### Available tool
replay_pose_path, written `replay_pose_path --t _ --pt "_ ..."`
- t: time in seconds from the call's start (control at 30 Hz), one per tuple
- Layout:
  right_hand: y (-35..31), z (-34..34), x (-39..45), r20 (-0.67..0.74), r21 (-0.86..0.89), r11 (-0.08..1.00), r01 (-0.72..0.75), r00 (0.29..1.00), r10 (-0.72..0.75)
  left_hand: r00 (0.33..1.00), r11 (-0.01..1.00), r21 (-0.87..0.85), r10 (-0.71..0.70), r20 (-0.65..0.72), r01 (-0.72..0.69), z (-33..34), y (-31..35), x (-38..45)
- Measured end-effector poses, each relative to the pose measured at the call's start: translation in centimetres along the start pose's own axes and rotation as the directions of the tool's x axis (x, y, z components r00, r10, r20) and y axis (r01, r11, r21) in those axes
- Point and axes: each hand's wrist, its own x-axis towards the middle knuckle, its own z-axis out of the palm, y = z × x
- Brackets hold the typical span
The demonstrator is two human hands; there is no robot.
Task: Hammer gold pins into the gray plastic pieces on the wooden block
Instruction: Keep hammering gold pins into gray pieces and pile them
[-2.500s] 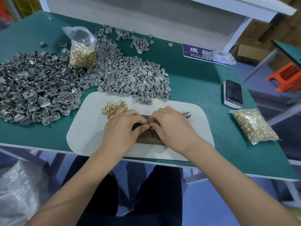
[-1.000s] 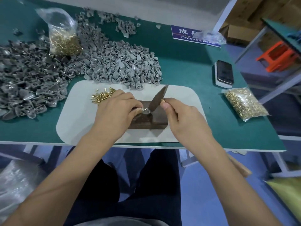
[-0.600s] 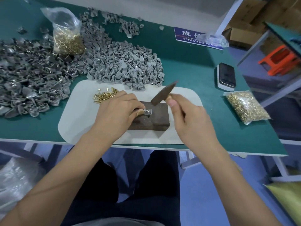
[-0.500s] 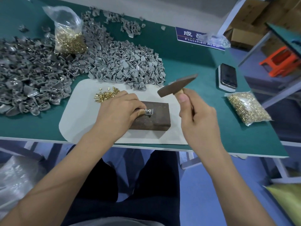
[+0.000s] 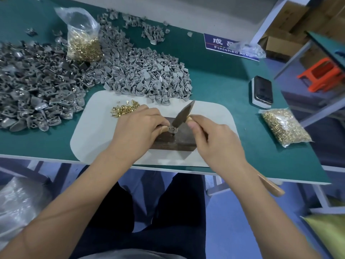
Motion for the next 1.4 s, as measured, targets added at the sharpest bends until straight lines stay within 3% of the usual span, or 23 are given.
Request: replay_pose_path --t 0.1,0.17,0.33,0.47,0.57,0.63,0.7,0.77,1.03,1.2,1.4 --pt "1.4 -0.6 0.5 -0.223 0.129 0.988 -0.087 0.968 0.114 1.0 1.0 -0.005 0.002 -0.007 -0.002 0.1 0.0 -0.1" --pt "2.6 -0.6 0.6 -0.305 0.116 0.981 -0.154 0.935 0.183 1.0 1.0 -0.015 -0.018 -0.004 0.018 0.2 0.0 -0.2" --pt "4.5 1.5 0.3 -0.082 -0.214 0.905 -0.367 0.93 0.358 0.998 0.998 -0.033 -0.061 0.026 0.062 0.5 -0.1 -0.1" --pt "4.0 2.9 -0.3 -0.17 -0.306 0.854 -0.421 0.907 0.386 0.996 0.995 -0.067 -0.075 0.038 0.077 0.6 -0.1 -0.4" --pt "3.1 3.2 -0.4 -0.247 -0.199 0.925 -0.323 0.93 0.271 0.994 0.989 -0.097 -0.111 0.009 0.111 0.4 -0.2 -1.6" --pt "1.9 3.2 -0.2 -0.295 -0.008 0.995 -0.104 0.951 0.097 0.988 0.98 -0.13 -0.153 -0.029 0.148 0.3 -0.3 -2.8" --pt "-0.2 3.7 0.0 -0.269 0.115 0.988 0.104 0.961 -0.07 0.98 0.974 -0.151 -0.184 -0.077 0.171 0.2 -0.6 -3.7" --pt "-2.5 4.6 0.6 -0.186 0.199 0.96 0.197 0.969 -0.16 0.966 0.963 -0.171 -0.23 -0.118 0.208 0.0 -1.2 -4.4" --pt "-11.6 9.6 3.4 -0.075 0.327 0.91 0.255 0.967 -0.244 0.878 0.905 -0.116 -0.425 -0.222 0.409 -3.7 -7.0 -8.5" --pt "-17.0 13.6 3.5 -0.054 0.13 0.943 0.306 0.952 -0.301 0.82 0.844 -0.025 -0.527 -0.226 0.536 -6.1 -10.9 -11.6" --pt "-18.6 16.2 3.1 -0.097 0.234 0.881 0.41 0.912 -0.399 0.782 0.793 0.035 -0.591 -0.199 0.608 -7.5 -13.2 -13.5"
